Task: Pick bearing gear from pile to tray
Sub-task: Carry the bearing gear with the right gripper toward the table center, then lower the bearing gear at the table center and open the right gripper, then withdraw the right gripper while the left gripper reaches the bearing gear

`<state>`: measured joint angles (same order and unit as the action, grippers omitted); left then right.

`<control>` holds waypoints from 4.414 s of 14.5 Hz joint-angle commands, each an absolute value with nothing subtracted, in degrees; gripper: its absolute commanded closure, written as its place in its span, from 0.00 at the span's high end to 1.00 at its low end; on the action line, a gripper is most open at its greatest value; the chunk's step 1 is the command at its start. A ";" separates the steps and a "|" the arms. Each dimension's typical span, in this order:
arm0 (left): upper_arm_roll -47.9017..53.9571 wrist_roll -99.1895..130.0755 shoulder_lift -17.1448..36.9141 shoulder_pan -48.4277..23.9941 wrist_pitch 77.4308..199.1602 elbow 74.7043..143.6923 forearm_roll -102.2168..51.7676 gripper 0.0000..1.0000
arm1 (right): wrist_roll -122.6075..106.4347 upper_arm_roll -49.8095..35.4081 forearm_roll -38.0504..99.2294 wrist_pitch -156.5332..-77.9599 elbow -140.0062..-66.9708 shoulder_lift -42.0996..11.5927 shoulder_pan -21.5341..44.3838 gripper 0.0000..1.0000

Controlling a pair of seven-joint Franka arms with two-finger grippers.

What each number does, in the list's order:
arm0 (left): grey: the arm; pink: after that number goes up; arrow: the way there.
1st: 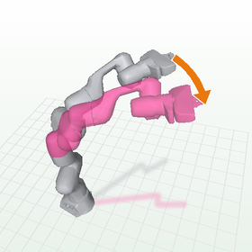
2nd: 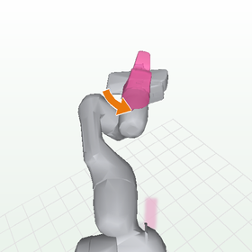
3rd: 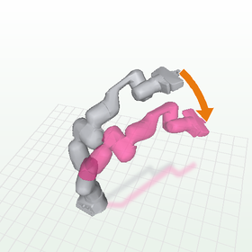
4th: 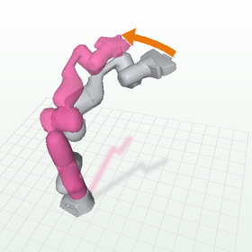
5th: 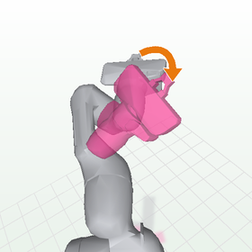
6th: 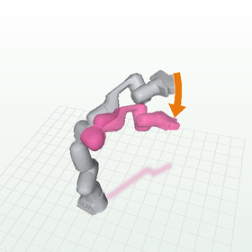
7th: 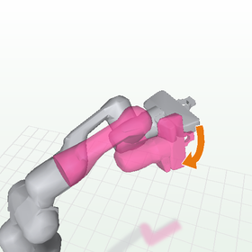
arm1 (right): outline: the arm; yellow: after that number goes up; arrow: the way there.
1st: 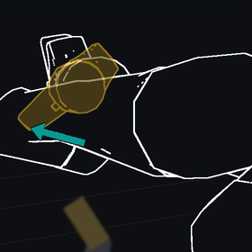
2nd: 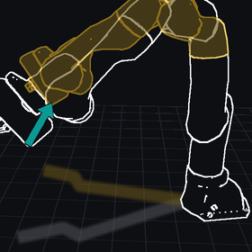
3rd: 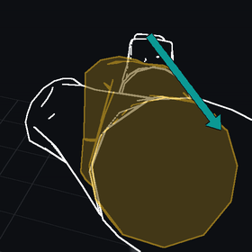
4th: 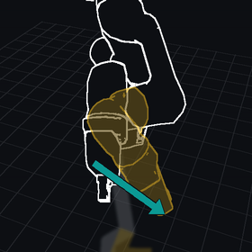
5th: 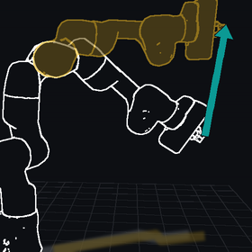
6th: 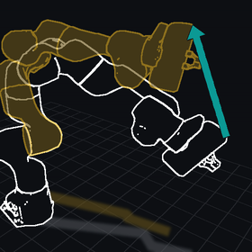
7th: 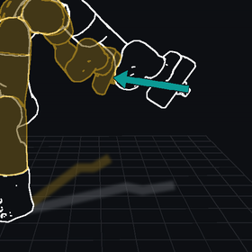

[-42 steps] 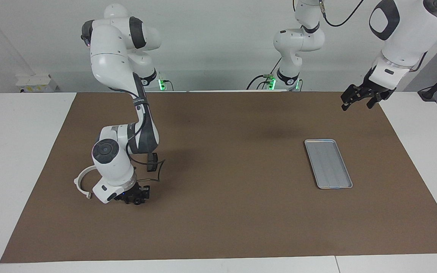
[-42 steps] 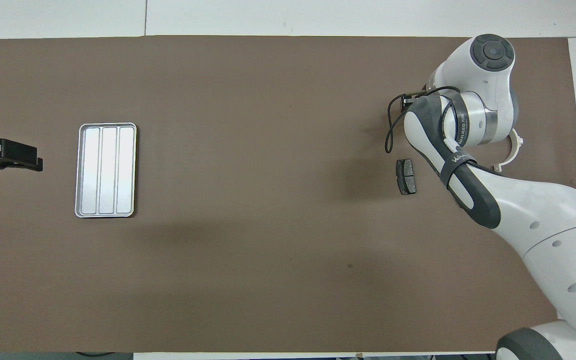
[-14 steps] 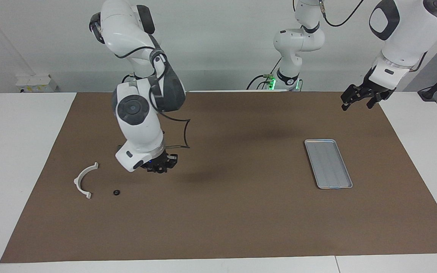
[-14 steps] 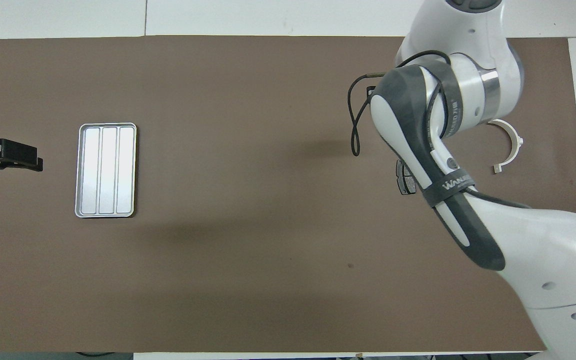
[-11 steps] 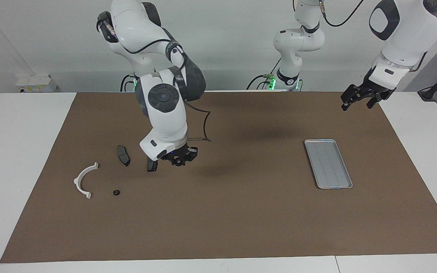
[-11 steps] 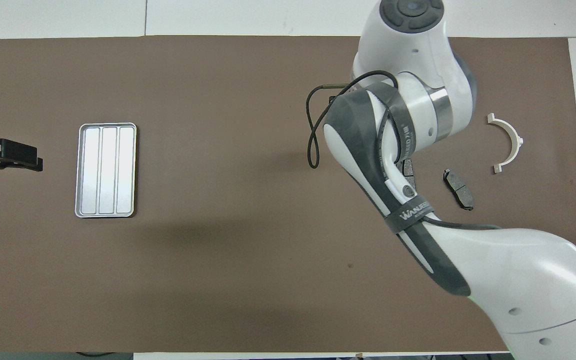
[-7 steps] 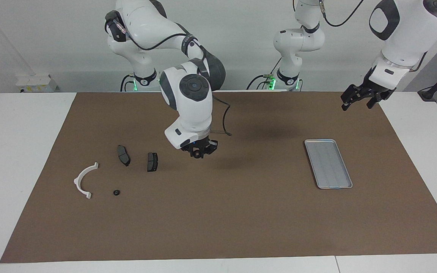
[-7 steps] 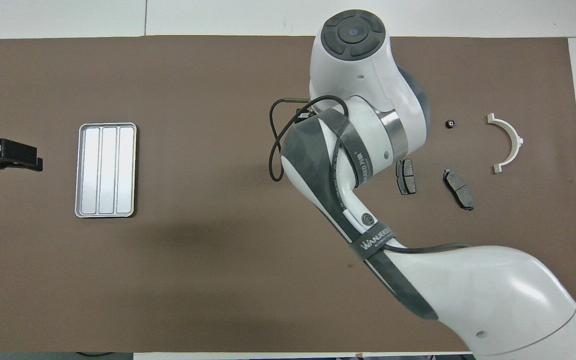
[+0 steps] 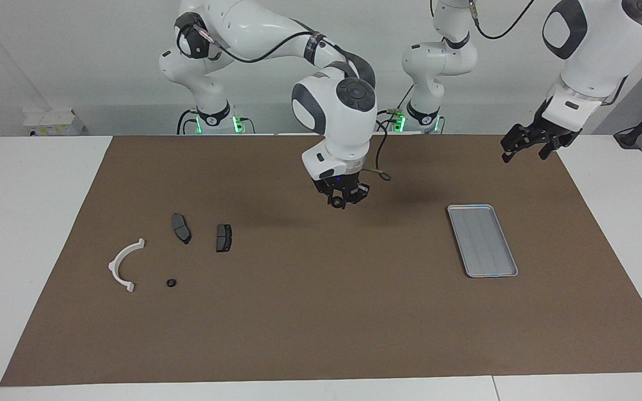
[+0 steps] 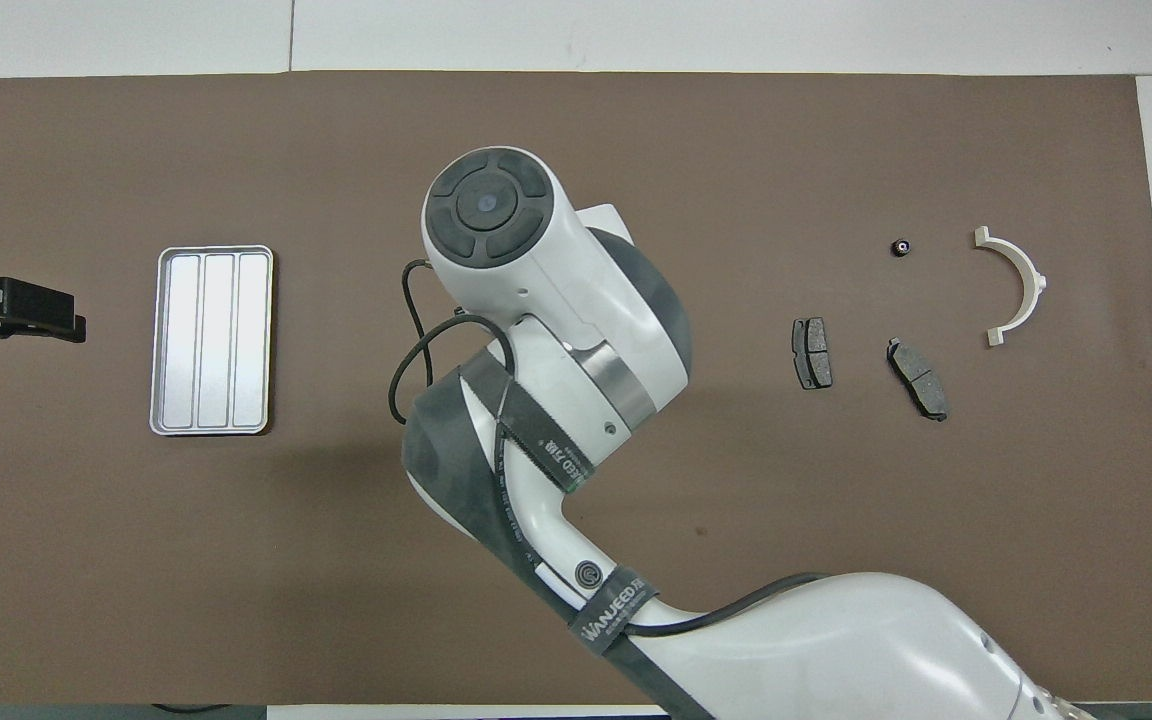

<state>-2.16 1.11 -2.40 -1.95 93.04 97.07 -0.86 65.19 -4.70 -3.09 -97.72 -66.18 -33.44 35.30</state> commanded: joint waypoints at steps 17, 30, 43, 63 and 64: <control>-2.37 0.97 -3.16 -2.37 93.25 97.65 -0.18 1.00 | 74.27 -4.40 -7.73 -107.66 -66.36 -45.35 39.55 0.00; -2.37 0.97 -3.16 -2.37 93.25 97.65 -0.18 1.00 | 74.44 -4.13 -9.23 -111.10 -66.27 -47.99 39.55 0.91; -2.11 14.87 -3.95 -7.98 95.43 99.31 -0.52 1.00 | 44.86 -4.22 -6.07 -97.91 -57.57 -38.15 25.24 1.00; -2.02 60.82 22.85 -36.21 131.04 106.70 -0.26 1.00 | -5.01 -4.13 -5.18 -106.42 -72.40 -36.92 -1.40 1.00; -2.02 60.82 22.85 -36.04 132.44 107.13 -0.26 1.00 | -5.01 -4.13 -5.53 -107.91 -73.64 -36.91 -1.49 1.00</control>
